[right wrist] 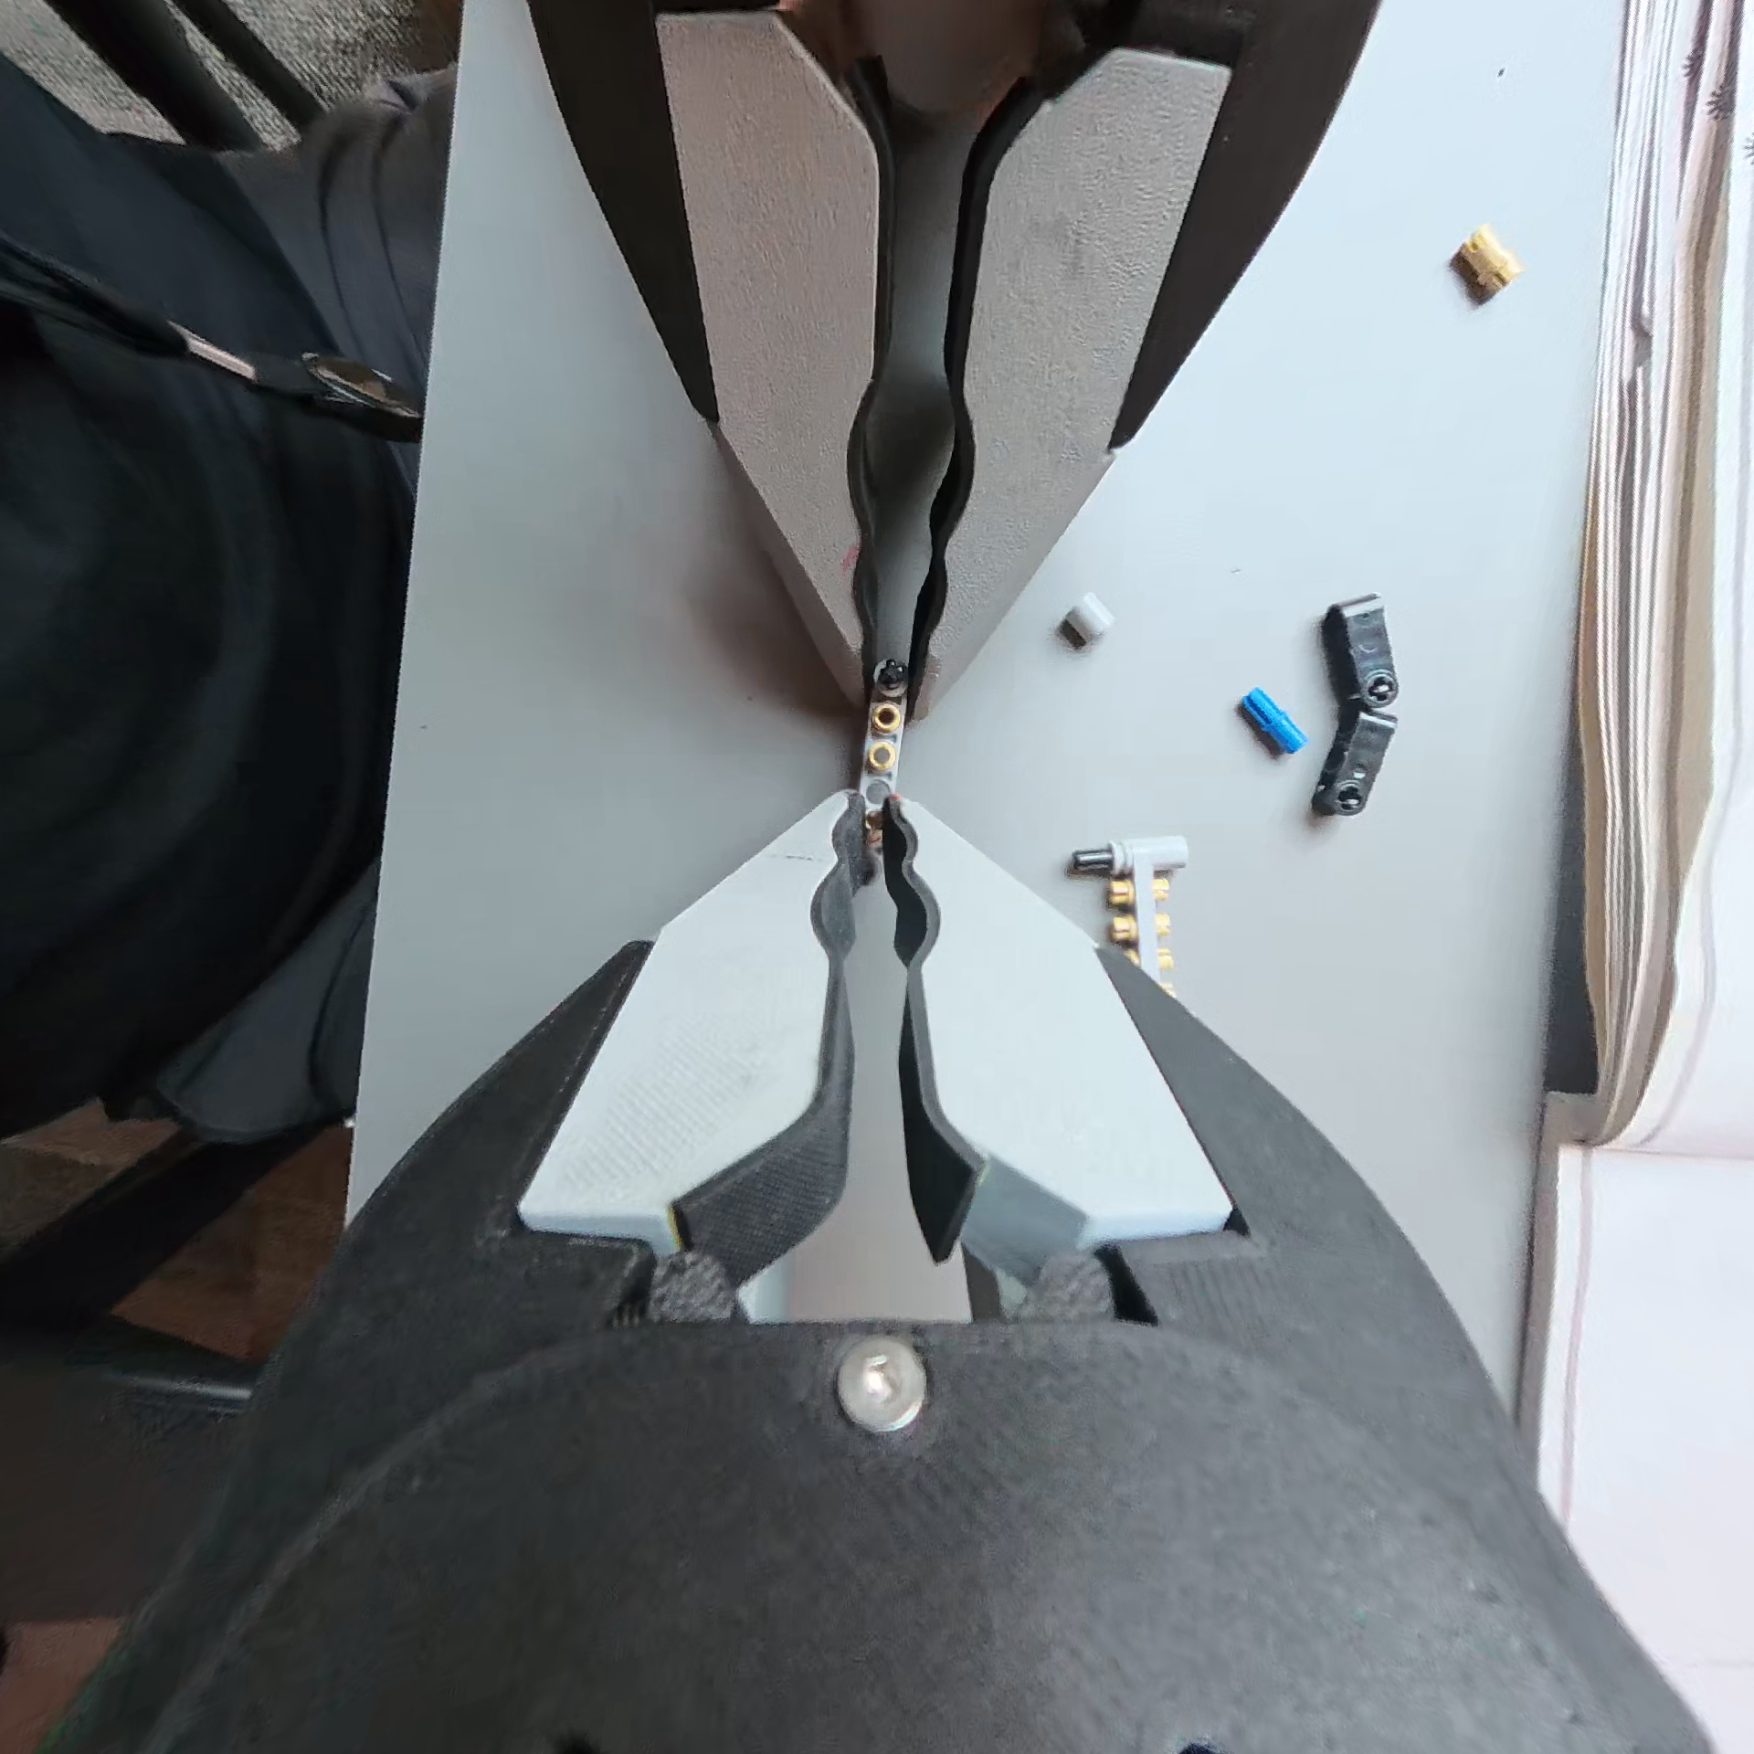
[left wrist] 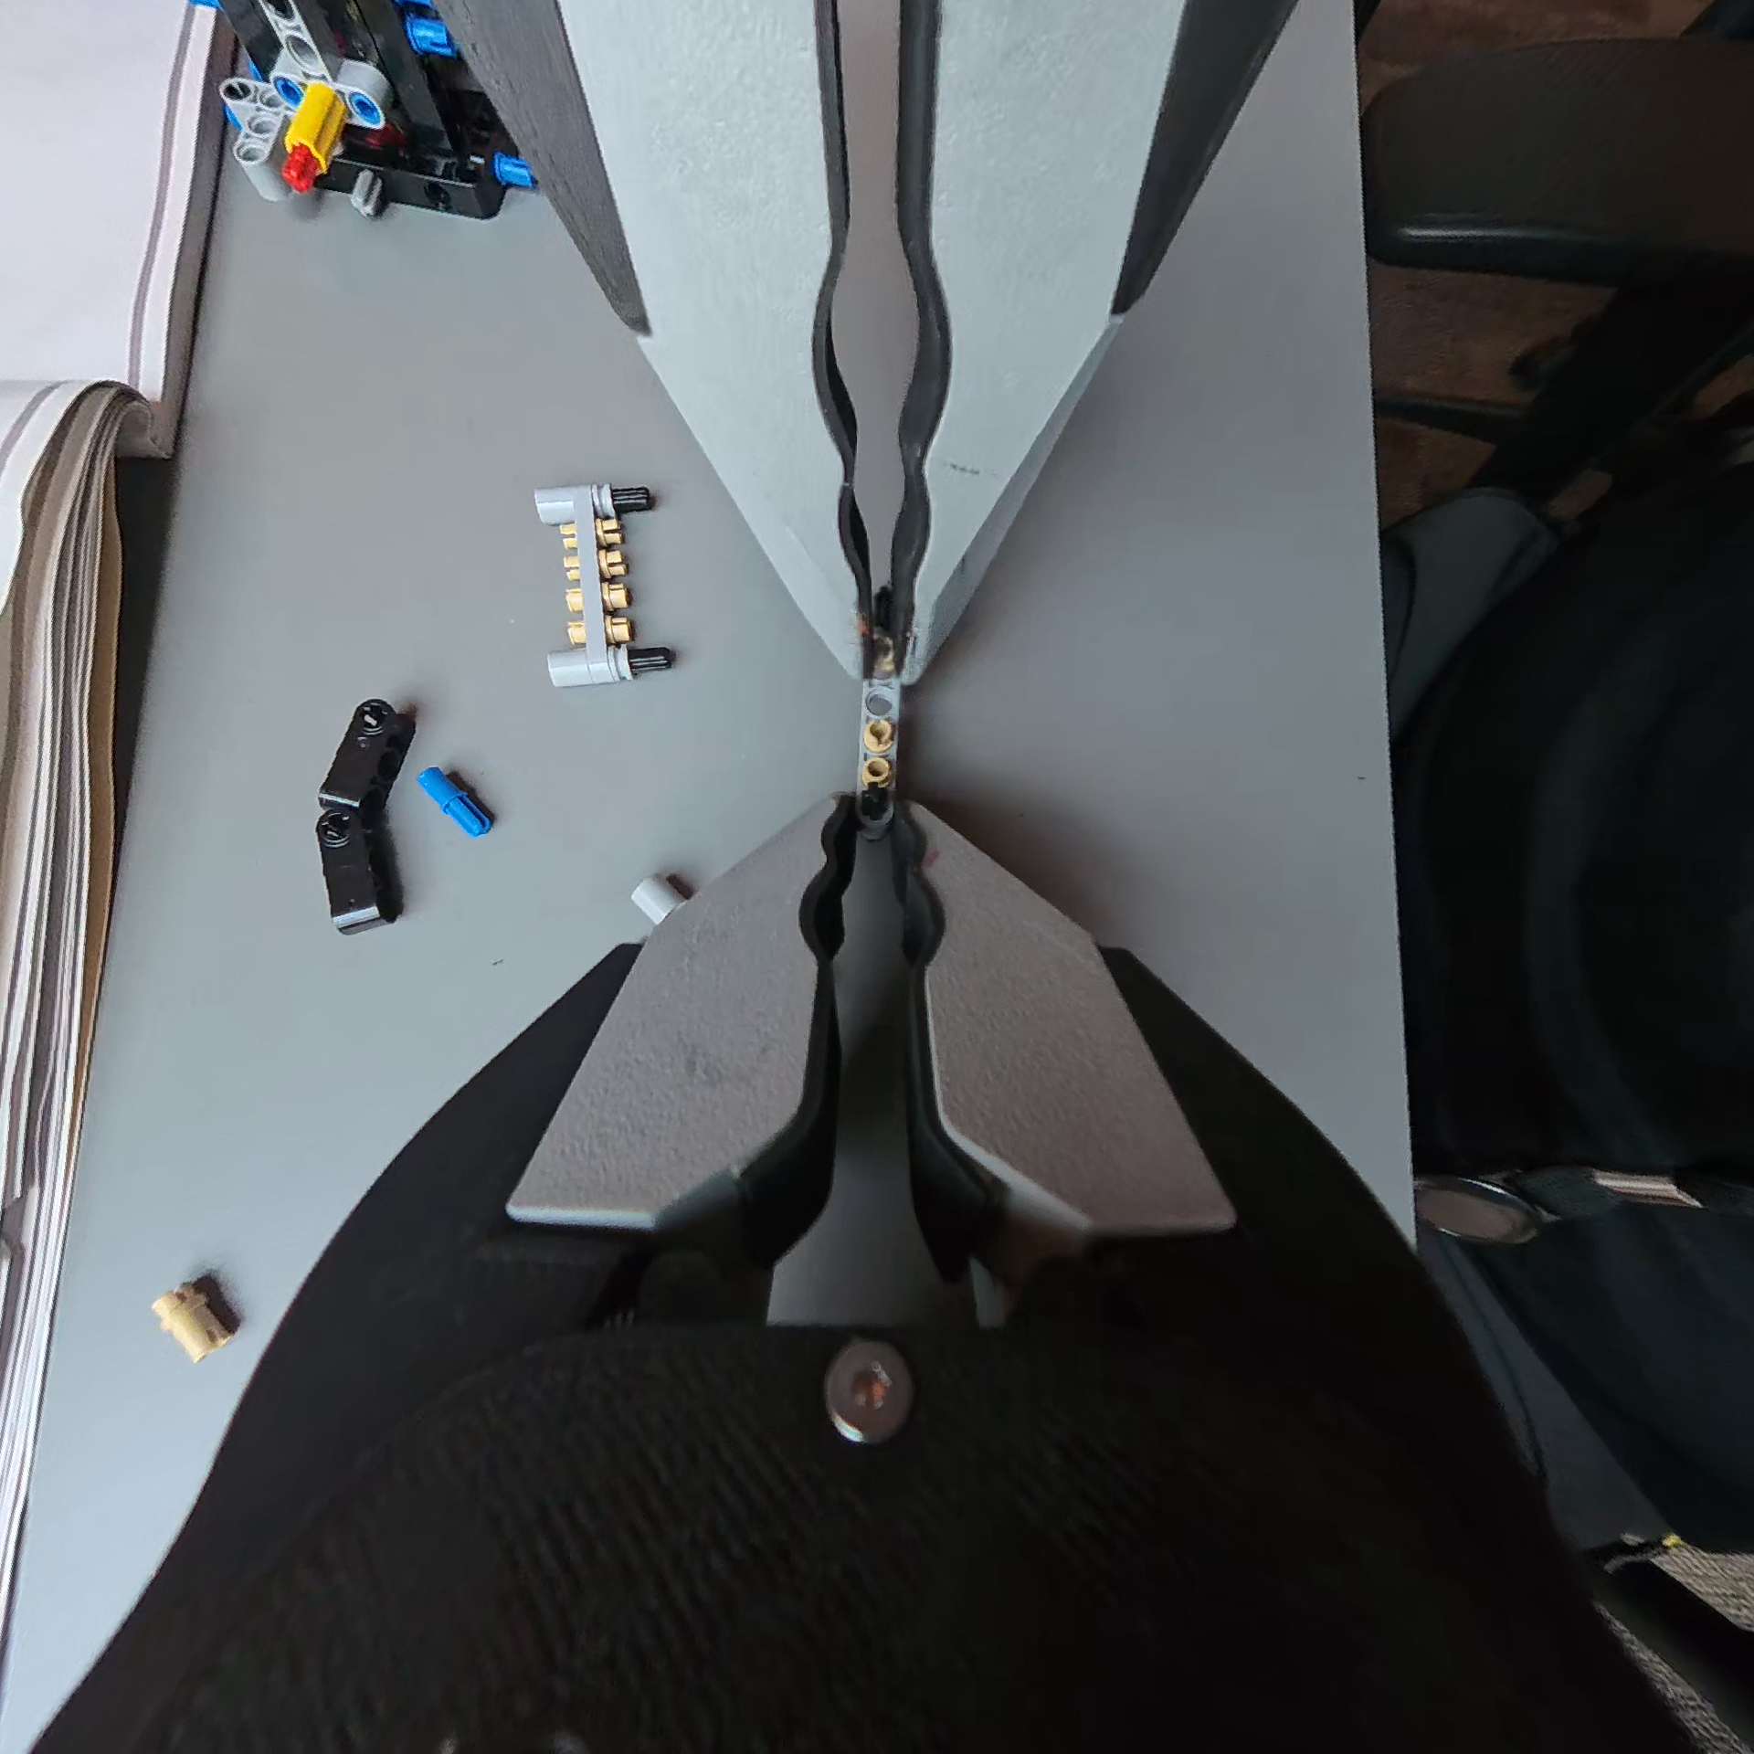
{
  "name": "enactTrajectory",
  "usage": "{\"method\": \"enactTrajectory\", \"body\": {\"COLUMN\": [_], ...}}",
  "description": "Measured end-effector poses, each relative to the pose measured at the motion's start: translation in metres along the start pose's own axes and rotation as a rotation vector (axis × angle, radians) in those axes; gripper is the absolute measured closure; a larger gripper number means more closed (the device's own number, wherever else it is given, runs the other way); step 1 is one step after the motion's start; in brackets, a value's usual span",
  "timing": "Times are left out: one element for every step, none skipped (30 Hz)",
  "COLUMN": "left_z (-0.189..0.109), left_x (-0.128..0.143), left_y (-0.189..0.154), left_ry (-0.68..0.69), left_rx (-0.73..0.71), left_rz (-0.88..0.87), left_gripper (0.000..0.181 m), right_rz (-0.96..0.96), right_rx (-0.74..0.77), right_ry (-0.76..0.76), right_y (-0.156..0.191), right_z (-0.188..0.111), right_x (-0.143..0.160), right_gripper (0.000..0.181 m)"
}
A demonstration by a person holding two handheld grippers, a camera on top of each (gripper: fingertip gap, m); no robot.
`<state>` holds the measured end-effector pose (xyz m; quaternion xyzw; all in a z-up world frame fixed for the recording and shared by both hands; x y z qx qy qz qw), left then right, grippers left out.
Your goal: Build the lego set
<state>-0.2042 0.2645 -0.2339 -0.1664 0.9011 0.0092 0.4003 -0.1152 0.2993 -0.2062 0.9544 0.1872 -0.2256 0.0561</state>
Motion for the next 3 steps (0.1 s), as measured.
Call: {"method": "enactTrajectory", "body": {"left_z": [0.0001, 0.0001, 0.0], "left_x": [-0.0001, 0.0, 0.0], "left_y": [-0.0002, -0.0002, 0.0001], "left_ry": [0.001, 0.001, 0.0], "left_rx": [-0.002, -0.003, -0.004], "left_rz": [0.004, 0.004, 0.001], "left_gripper": [0.176, 0.176, 0.176], "right_rz": [-0.009, -0.021, -0.033], "right_rx": [0.008, 0.023, 0.034], "right_ry": [-0.004, 0.0, -0.008], "right_y": [0.0011, 0.0014, 0.0018], "right_z": [0.0008, 0.0006, -0.0008], "right_x": [-0.0006, -0.001, -0.0023], "right_gripper": [0.18, 0.18, 0.18]}}
Point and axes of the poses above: each gripper's, where its closed fingertips meet, z out along the fingers, x out of its underside, y = z × x across the jaws, the point moved 7 cm from there along -z, back along the fingers, and after that the axes turned 3 degrees about x, right-handed, at the moved point
